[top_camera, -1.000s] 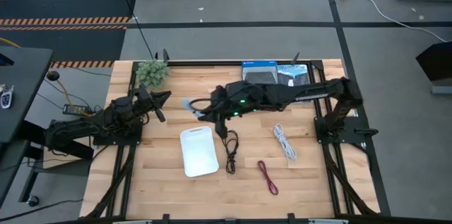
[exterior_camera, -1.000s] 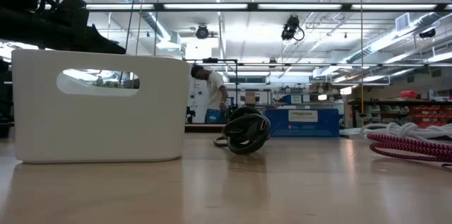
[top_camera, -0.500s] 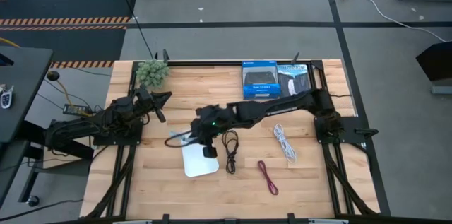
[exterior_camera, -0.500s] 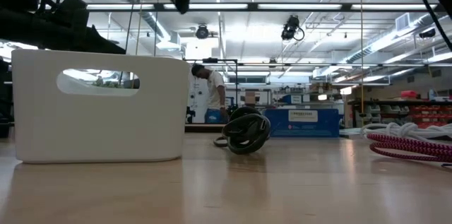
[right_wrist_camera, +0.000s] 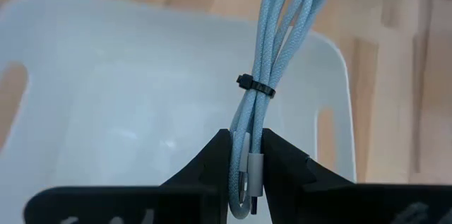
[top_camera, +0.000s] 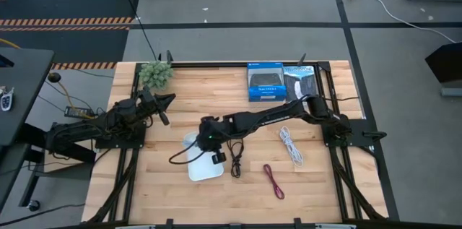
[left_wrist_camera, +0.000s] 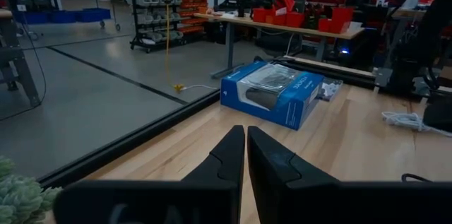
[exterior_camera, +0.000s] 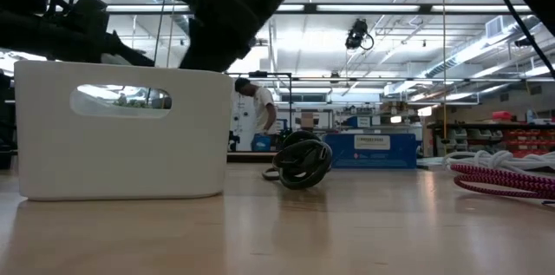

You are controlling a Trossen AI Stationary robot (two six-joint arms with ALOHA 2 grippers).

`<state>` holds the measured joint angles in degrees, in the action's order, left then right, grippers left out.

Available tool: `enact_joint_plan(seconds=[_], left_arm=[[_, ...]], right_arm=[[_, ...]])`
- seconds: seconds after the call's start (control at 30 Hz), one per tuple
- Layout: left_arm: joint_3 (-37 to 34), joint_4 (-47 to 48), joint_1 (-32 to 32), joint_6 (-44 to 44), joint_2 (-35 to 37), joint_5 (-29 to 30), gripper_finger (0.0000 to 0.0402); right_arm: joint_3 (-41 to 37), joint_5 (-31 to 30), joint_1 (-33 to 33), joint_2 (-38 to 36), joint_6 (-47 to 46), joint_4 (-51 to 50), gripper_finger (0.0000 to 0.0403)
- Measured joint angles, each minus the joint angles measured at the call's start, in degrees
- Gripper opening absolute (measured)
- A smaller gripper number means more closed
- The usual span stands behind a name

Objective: Pick and place USB-C Cables
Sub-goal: Put the blue charger cable into the white bin

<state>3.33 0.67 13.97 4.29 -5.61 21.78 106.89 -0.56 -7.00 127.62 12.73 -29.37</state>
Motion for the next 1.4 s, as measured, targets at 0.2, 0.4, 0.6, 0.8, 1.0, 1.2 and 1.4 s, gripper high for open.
enact_joint_plan(seconds=[0.2, 0.4, 0.6, 0.8, 1.0, 1.2, 1.4], left_arm=[[0.0, -0.02, -0.01, 0.0, 0.0, 0.02, 0.0025], [0.0, -0.02, -0.01, 0.0, 0.0, 0.02, 0.0025], [0.0, -0.02, -0.01, 0.0, 0.0, 0.02, 0.0025], [0.0, -0.02, -0.01, 0.0, 0.0, 0.02, 0.0025], [0.0, -0.02, -0.01, 0.0, 0.0, 0.02, 0.0025], [0.0, 0.0, -0.01, 0.0, 0.0, 0.02, 0.0025], [0.0, 0.01, -0.01, 0.0, 0.0, 0.02, 0.0025]], right_arm=[[0.0, -3.53, 0.43, -0.05, 2.04, -2.4, 0.0068], [-2.96, -2.24, 1.09, -0.11, 2.47, -0.11, 0.0068], [-6.29, -1.24, 0.73, -0.11, 2.49, 0.92, 0.0068], [-8.34, -1.46, 0.72, -0.14, 2.47, 3.74, 0.0072], [-8.82, -2.92, 0.7, -0.14, 2.32, 4.05, 0.008], [-8.81, -3.36, 0.7, -0.17, 2.43, 4.26, 0.0123], [-6.75, -3.36, 0.26, -2.52, 1.84, 0.46, 0.0155]])
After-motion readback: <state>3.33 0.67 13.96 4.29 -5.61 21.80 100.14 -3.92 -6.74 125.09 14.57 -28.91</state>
